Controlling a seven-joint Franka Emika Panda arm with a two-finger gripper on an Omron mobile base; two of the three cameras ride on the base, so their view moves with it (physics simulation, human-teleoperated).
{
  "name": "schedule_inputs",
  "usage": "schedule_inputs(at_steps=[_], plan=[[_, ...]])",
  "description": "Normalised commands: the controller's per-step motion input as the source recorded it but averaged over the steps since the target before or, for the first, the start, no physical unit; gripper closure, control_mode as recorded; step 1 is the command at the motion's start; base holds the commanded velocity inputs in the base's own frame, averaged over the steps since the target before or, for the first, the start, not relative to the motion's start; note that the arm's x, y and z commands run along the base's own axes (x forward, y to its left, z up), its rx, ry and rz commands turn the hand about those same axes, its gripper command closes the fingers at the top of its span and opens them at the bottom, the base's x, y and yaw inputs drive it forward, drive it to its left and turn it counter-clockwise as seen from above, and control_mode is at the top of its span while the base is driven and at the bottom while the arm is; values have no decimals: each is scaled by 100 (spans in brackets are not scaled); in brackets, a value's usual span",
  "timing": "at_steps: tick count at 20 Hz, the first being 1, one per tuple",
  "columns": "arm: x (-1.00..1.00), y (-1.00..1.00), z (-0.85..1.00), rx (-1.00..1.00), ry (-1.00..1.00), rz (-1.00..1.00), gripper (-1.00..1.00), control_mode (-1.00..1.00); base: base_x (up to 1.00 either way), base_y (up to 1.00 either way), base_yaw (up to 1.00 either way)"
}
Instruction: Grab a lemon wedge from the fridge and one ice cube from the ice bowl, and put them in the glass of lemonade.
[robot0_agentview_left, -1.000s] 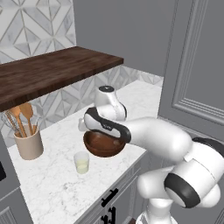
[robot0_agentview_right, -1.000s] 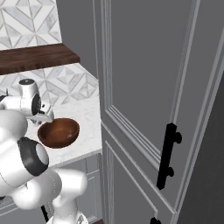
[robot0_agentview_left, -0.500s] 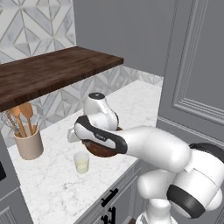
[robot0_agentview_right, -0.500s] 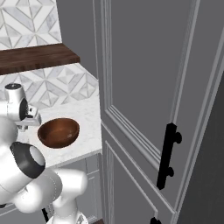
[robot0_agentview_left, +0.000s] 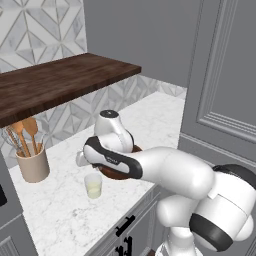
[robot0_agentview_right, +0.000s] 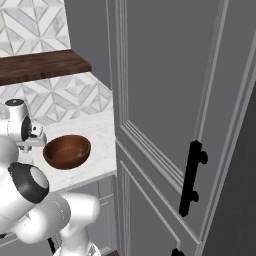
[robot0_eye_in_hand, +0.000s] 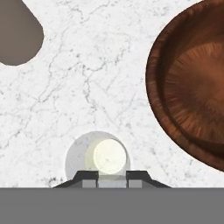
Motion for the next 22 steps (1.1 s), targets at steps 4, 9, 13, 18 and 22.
schedule_inputs(at_steps=[4, 9, 13, 18, 22], plan=[[0, 5, 0, 0, 0, 0, 100, -100, 0, 0, 0], [0, 4, 0, 0, 0, 0, 100, -100, 0, 0, 0], [0, 1, 0, 0, 0, 0, 100, -100, 0, 0, 0], [0, 4, -8, 0, 0, 0, 100, -100, 0, 0, 0], [0, 9, -23, 0, 0, 0, 100, -100, 0, 0, 0]])
